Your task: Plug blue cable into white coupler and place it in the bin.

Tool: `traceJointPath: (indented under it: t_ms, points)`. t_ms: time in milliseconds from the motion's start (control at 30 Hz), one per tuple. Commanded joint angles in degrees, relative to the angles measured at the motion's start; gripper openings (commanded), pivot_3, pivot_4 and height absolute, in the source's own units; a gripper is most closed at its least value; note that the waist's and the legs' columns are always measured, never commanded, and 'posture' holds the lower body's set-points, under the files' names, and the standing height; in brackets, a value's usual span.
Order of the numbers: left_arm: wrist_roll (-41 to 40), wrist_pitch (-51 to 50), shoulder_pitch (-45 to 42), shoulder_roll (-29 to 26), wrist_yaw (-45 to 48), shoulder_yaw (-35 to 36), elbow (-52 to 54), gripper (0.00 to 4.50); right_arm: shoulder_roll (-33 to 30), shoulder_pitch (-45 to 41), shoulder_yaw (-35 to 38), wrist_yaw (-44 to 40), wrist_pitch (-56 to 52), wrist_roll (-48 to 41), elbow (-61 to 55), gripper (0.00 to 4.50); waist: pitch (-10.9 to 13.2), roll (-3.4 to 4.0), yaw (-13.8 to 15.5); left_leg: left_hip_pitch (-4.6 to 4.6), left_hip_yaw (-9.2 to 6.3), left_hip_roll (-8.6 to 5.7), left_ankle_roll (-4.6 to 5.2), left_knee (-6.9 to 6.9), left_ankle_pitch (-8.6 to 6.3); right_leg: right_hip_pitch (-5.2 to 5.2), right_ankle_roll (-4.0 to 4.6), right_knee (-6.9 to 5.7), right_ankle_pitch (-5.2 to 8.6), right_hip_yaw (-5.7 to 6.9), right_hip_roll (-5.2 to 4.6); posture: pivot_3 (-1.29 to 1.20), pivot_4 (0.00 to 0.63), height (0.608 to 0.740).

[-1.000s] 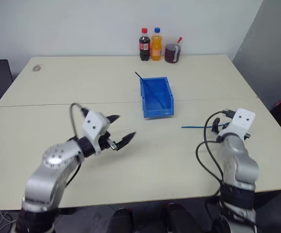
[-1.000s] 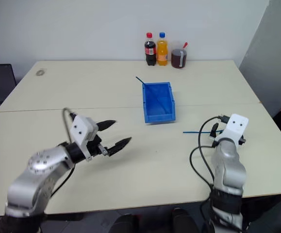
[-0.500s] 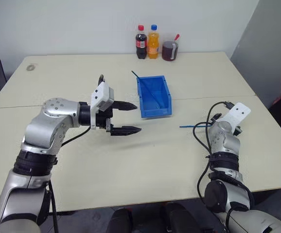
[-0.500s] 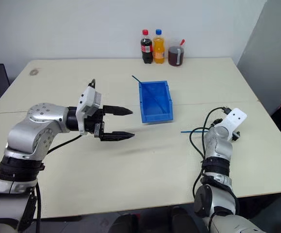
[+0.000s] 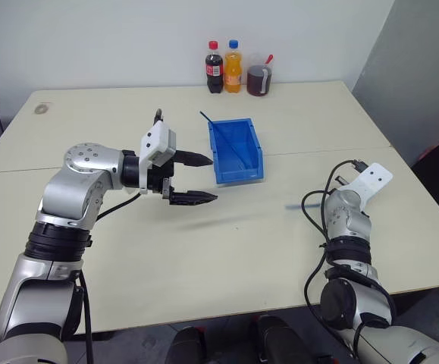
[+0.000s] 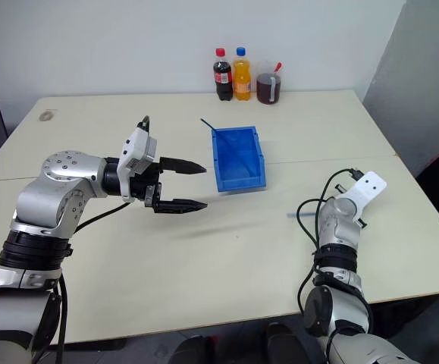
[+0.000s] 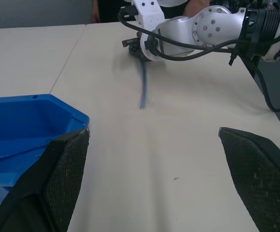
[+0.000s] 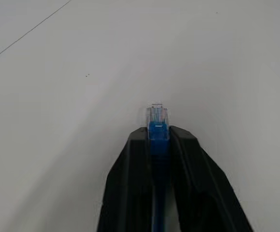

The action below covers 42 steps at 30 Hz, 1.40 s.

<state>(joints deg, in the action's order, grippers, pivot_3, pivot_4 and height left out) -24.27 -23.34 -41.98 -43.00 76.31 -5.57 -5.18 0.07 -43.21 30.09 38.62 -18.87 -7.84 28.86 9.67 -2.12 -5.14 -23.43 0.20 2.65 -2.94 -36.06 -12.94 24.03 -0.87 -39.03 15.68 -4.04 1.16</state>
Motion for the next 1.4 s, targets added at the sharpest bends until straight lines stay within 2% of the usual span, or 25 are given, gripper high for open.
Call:
traceJointPath:
  t_ms: [33, 67, 133, 200, 267, 367, 400, 467, 567, 667, 733, 833, 900, 1000, 1067, 1133, 1233, 1333, 1400]
  points:
    - [-0.12, 0.47, -1.13, -0.19, -0.45, 1.84, 0.49, 4.50, -1.15, 2.57, -1.28, -2.51, -2.17, -0.77, 0.06, 0.25, -0.01, -0.02, 0.06, 0.00, 0.00, 0.00, 0.00, 0.00, 0.00, -0.01, 0.00, 0.00, 0.00, 0.00, 0.00, 0.00, 0.150, 0.740]
    - [-0.26, 0.31, -0.87, -0.29, -0.59, 1.98, 0.93, 4.50, -2.35, 2.91, -2.62, -5.49, -3.14, -0.78, -0.66, 0.25, -0.01, -0.02, 0.13, 0.00, -0.01, 0.00, 0.00, 0.00, 0.00, -0.01, 0.00, 0.01, 0.00, -0.01, 0.00, 0.00, 0.150, 0.740]
    - [-0.95, -0.53, 0.77, -1.03, -1.13, 2.75, 3.20, 4.50, -5.24, 3.76, -7.05, -16.84, -8.29, -2.92, -3.57, 0.25, -0.01, -0.01, 0.16, -0.01, 0.01, -0.04, 0.00, -0.01, 0.00, -0.02, -0.01, 0.02, -0.01, -0.01, -0.02, 0.00, 0.150, 0.740]
    - [-2.54, -2.76, 4.49, -2.26, -2.53, 4.80, 7.49, 4.50, -10.77, 6.38, -17.29, -35.74, -14.34, -5.00, -10.79, 0.25, 0.05, 0.07, -0.16, 0.01, 0.16, -0.04, 0.00, -0.02, 0.00, 0.00, -0.09, 0.03, -0.03, -0.03, -0.03, 0.00, 0.150, 0.740]
    - [-3.83, -5.33, 11.12, -4.10, -4.45, 7.57, 13.24, 4.50, -19.49, 10.93, -28.87, -54.64, -17.90, -6.86, -21.18, 0.25, 0.13, 0.21, -0.30, 0.02, 0.19, -0.01, 0.01, 0.00, 0.00, 0.06, -0.20, 0.03, 0.02, -0.12, 0.00, 0.00, 0.150, 0.740]
    - [-1.96, -4.11, 28.03, -6.86, -7.09, 12.26, 23.76, 4.50, -30.34, 14.55, -39.65, -76.47, -13.12, -7.86, -30.99, 0.25, 0.22, 0.40, -0.38, 0.00, 0.06, 0.09, 0.06, 0.07, -0.04, 0.17, -0.13, 0.01, 0.07, -0.14, 0.10, 0.00, 0.150, 0.740]
    - [-2.12, -4.92, 33.06, -6.26, -9.52, 14.65, 26.54, 4.50, -32.24, 14.32, -42.23, -81.65, -10.23, -7.51, -32.19, 0.25, 0.25, 0.42, -0.33, 0.01, 0.03, 0.11, 0.21, 0.05, -0.13, 0.14, -0.04, 0.00, 0.12, -0.10, 0.11, 0.00, 0.150, 0.740]
    - [-1.28, -6.27, 42.25, -1.48, -18.31, 20.28, 31.25, 4.50, -32.38, 11.34, -47.41, -87.73, -3.25, -4.79, -31.00, 0.25, 0.27, 0.34, 0.23, 0.00, -0.04, 0.15, 0.31, 0.08, -0.20, 0.10, 0.10, 0.01, 0.23, -0.04, 0.13, 0.00, 0.150, 0.740]
    - [-0.33, -8.08, 53.66, 9.03, -32.42, 26.91, 38.91, 4.50, -26.53, 4.68, -53.74, -92.19, 8.07, 0.03, -23.09, 0.25, 0.37, 0.10, 0.25, 0.06, -0.12, 0.23, 0.34, 0.02, -0.23, 0.05, 0.09, -0.03, 0.29, -0.04, -0.01, 0.00, 0.150, 0.740]
    - [2.07, -7.96, 63.61, 18.99, -43.10, 28.32, 46.36, 4.50, -18.54, -1.55, -58.15, -93.91, 17.53, 4.32, -11.21, 0.25, 0.35, -0.03, 0.40, 0.11, -0.19, 0.35, 0.33, -0.05, -0.22, 0.00, 0.15, -0.05, 0.17, 0.04, 0.00, 0.00, 0.150, 0.740]
    - [4.58, -6.48, 69.60, 24.94, -48.75, 27.00, 50.52, 4.50, -12.03, -5.09, -59.25, -93.74, 19.93, 5.46, -2.18, 0.25, 0.35, -0.13, 0.74, 0.26, -0.15, 0.39, 0.31, -0.07, -0.20, -0.15, 0.16, -0.02, 0.03, 0.00, -0.03, 0.00, 0.150, 0.740]
    - [7.93, -3.49, 77.48, 32.37, -54.77, 22.82, 54.58, 4.50, -5.85, -9.69, -61.99, -91.28, 28.68, 11.32, 12.26, 0.25, 0.32, -0.20, 1.07, 0.71, -0.06, 0.54, 0.31, -0.11, -0.20, -0.71, 0.17, 0.06, 0.06, 0.04, -0.20, 0.00, 0.150, 0.740]
    - [10.66, -0.32, 83.34, 36.86, -57.86, 19.00, 56.30, 4.50, -2.63, -11.96, -63.58, -90.22, 33.34, 14.88, 21.33, 0.25, 0.29, -0.25, 1.37, 0.72, 0.00, 0.43, 0.30, -0.18, -0.19, -0.76, 0.34, 0.10, 0.15, -0.01, -0.25, 0.00, 0.150, 0.740]
    - [13.32, 3.21, 88.47, 41.32, -61.56, 14.30, 56.92, 4.50, -0.01, -13.08, -63.77, -91.48, 37.21, 16.88, 28.70, 0.25, 0.28, -0.28, 1.61, 0.68, 0.02, 0.15, 0.30, -0.20, -0.20, -0.74, 0.51, 0.10, 0.27, -0.07, -0.35, 0.00, 0.150, 0.740]
    - [15.33, 5.49, 90.85, 42.45, -62.91, 10.68, 56.84, 4.50, 1.38, -13.23, -63.03, -92.70, 37.98, 17.20, 31.68, 0.95, 0.27, -0.26, 1.44, 0.72, 0.11, 0.10, 0.31, -0.19, -0.20, -0.73, 0.46, 0.09, 0.31, -0.13, -0.40, 0.00, 0.150, 0.740]
    - [15.82, 6.58, 91.58, 42.72, -63.57, 8.52, 56.94, 4.50, 2.18, -13.19, -62.29, -94.08, 38.27, 17.42, 33.53, 1.28, 0.27, -0.27, 1.26, 0.73, 0.14, 0.07, 0.31, -0.18, -0.20, -0.74, 0.37, 0.09, 0.37, -0.15, -0.40, 0.00, 0.150, 0.740]
    - [14.55, 7.08, 91.16, 41.75, -63.20, 8.25, 56.78, 4.50, 2.41, -13.01, -60.74, -94.72, 38.55, 17.37, 34.28, 2.01, 0.27, -0.25, 0.72, 0.75, 0.12, 0.07, 0.31, -0.18, -0.20, -0.74, 0.40, 0.08, 0.39, -0.14, -0.36, 0.00, 0.150, 0.740]
    - [11.72, 4.48, 86.80, 37.61, -61.13, 12.29, 56.25, 4.50, 0.46, -11.11, -56.42, -97.24, 34.53, 13.73, 29.69, 2.73, 0.29, -0.22, 0.54, 0.74, 0.04, 0.05, 0.31, -0.10, -0.21, -0.72, 0.44, 0.05, 0.41, -0.07, -0.29, 0.00, 0.150, 0.740]
    - [8.69, 2.04, 81.41, 32.19, -58.31, 17.07, 55.02, 4.50, -2.56, -7.64, -52.85, -99.77, 27.57, 9.66, 20.52, 3.20, 0.31, -0.19, 0.89, 0.71, -0.10, 0.04, 0.31, -0.07, -0.20, -0.71, 0.40, 0.01, 0.40, 0.07, -0.23, 0.00, 0.150, 0.740]
